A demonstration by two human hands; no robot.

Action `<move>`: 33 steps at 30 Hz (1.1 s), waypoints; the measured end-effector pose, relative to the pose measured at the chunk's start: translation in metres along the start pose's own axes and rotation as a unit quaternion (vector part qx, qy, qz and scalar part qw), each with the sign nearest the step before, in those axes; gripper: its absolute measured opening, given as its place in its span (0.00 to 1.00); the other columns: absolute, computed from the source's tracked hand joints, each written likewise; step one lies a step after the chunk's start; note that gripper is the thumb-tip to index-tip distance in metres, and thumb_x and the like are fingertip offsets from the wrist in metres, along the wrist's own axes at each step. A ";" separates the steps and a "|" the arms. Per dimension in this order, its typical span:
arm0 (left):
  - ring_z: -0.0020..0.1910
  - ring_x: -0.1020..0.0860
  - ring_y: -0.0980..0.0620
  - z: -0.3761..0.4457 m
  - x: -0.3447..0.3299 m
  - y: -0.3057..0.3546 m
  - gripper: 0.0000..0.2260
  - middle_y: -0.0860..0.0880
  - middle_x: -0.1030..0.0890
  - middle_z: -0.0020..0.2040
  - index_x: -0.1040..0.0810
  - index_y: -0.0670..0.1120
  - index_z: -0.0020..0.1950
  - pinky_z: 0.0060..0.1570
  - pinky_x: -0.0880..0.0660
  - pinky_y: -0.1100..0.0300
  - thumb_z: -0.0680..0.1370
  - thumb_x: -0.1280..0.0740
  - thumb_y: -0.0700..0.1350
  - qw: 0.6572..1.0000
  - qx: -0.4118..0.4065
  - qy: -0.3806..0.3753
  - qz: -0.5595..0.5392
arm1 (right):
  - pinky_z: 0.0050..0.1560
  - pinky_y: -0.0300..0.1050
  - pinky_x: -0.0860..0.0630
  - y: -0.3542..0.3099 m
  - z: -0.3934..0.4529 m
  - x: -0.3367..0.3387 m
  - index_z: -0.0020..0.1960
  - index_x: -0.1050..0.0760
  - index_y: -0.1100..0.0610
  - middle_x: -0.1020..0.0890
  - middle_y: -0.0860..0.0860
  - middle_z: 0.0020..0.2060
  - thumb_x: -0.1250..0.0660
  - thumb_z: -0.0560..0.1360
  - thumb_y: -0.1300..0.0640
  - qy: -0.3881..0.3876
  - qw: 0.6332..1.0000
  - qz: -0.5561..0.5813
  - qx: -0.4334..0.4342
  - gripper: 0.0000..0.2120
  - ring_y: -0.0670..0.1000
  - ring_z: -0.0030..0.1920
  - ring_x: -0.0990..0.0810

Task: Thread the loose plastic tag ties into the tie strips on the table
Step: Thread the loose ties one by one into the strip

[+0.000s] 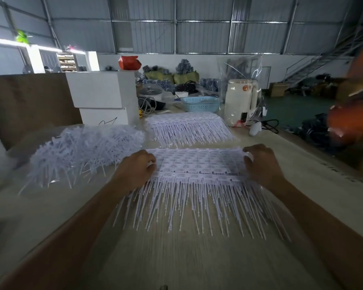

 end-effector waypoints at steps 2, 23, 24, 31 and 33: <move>0.53 0.20 0.45 0.004 -0.004 0.008 0.09 0.47 0.22 0.53 0.17 0.46 0.55 0.55 0.25 0.51 0.81 0.36 0.47 1.000 0.009 -0.017 0.014 | 0.67 0.53 0.33 0.020 0.006 -0.004 0.70 0.26 0.60 0.26 0.62 0.67 0.37 0.80 0.59 -0.044 0.996 -0.031 -0.074 0.18 0.64 0.66 0.28; 0.36 0.20 0.54 -0.016 0.026 0.029 0.04 0.54 0.18 0.39 0.19 0.53 0.46 0.40 0.21 0.49 0.76 0.27 0.45 0.980 -0.113 -0.030 -0.164 | 0.47 0.32 0.28 -0.034 -0.029 0.019 0.55 0.18 0.51 0.19 0.49 0.50 0.26 0.76 0.53 -0.207 0.957 0.122 0.164 0.08 0.43 0.47 0.21; 0.38 0.20 0.55 -0.018 0.031 0.030 0.03 0.55 0.18 0.41 0.19 0.53 0.47 0.41 0.21 0.52 0.76 0.27 0.45 0.979 -0.116 -0.022 -0.165 | 0.46 0.31 0.27 -0.035 -0.031 0.025 0.54 0.17 0.51 0.17 0.48 0.49 0.26 0.75 0.54 -0.209 0.952 0.151 0.168 0.08 0.42 0.46 0.21; 0.45 0.18 0.54 -0.034 0.075 0.022 0.06 0.56 0.15 0.45 0.16 0.52 0.49 0.48 0.22 0.53 0.74 0.24 0.44 0.966 -0.110 0.010 -0.235 | 0.52 0.46 0.19 -0.030 -0.035 0.042 0.56 0.17 0.50 0.14 0.52 0.49 0.30 0.78 0.51 -0.355 0.883 0.288 0.110 0.08 0.53 0.50 0.16; 0.44 0.18 0.51 -0.041 0.080 0.021 0.06 0.55 0.15 0.45 0.16 0.50 0.49 0.47 0.22 0.50 0.74 0.24 0.43 0.964 -0.116 0.010 -0.239 | 0.50 0.46 0.19 -0.026 -0.036 0.044 0.60 0.18 0.50 0.15 0.51 0.54 0.30 0.77 0.49 -0.385 0.858 0.326 0.098 0.13 0.52 0.53 0.16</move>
Point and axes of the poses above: each hand's wrist, its own z-axis towards the middle knuckle, its own x-axis out of the back of the hand, y = z × x, the point moved 5 cm from there along z, towards the middle knuckle
